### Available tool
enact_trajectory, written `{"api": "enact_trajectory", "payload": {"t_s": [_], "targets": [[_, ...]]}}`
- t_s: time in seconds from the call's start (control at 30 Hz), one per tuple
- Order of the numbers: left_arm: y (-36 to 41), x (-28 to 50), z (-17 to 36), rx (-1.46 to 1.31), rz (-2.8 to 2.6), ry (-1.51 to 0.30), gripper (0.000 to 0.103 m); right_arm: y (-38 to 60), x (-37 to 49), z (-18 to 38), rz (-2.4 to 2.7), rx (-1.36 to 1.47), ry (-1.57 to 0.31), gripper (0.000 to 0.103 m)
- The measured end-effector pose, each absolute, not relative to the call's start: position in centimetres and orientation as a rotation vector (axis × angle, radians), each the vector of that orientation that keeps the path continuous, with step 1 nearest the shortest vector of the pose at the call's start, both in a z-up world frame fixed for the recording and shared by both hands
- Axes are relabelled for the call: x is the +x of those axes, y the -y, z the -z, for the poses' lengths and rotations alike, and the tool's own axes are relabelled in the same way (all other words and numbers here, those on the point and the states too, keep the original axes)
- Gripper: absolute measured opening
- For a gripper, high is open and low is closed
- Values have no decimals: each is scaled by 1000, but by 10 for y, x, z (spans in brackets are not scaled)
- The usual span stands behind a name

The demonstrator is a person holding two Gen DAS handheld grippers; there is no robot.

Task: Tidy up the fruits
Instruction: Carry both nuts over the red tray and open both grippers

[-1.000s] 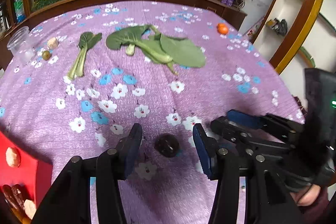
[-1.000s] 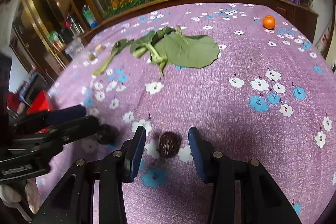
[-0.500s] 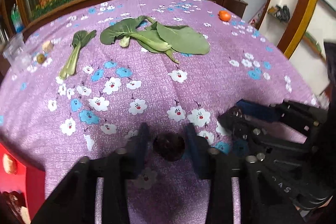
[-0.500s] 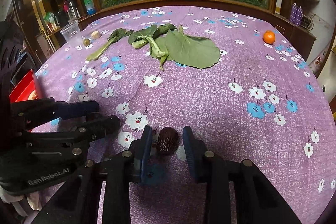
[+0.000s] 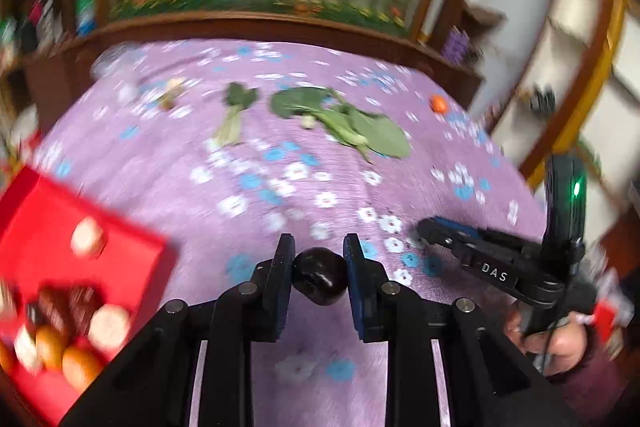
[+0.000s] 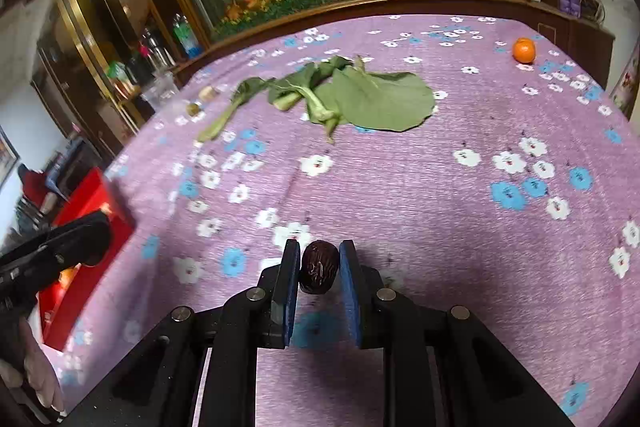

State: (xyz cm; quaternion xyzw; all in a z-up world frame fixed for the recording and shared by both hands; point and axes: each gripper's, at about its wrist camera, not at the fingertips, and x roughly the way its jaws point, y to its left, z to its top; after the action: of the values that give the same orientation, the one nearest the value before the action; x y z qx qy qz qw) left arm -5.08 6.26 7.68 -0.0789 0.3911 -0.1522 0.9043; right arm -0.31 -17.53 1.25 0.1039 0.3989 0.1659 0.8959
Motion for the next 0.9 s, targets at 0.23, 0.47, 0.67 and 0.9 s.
{"api": "enact_trajectory", "payload": {"t_s": [0.23,0.47,0.67,0.9], "targets": [[-167,-83,-85,-365,157,-762,24,149,-21,-34,-438,297,-850,22],[-254,-113,-85,-485,10,-710,24,66,-33,-61,-602,257,-874,22],[-282,-123,-70,-493,-51,-726,24,-8,-29,-62,-718,248,-935,22],[-293,-126,-60,-424,-114,-726,24,-72,-20,-48,-754,187,-985,22]]}}
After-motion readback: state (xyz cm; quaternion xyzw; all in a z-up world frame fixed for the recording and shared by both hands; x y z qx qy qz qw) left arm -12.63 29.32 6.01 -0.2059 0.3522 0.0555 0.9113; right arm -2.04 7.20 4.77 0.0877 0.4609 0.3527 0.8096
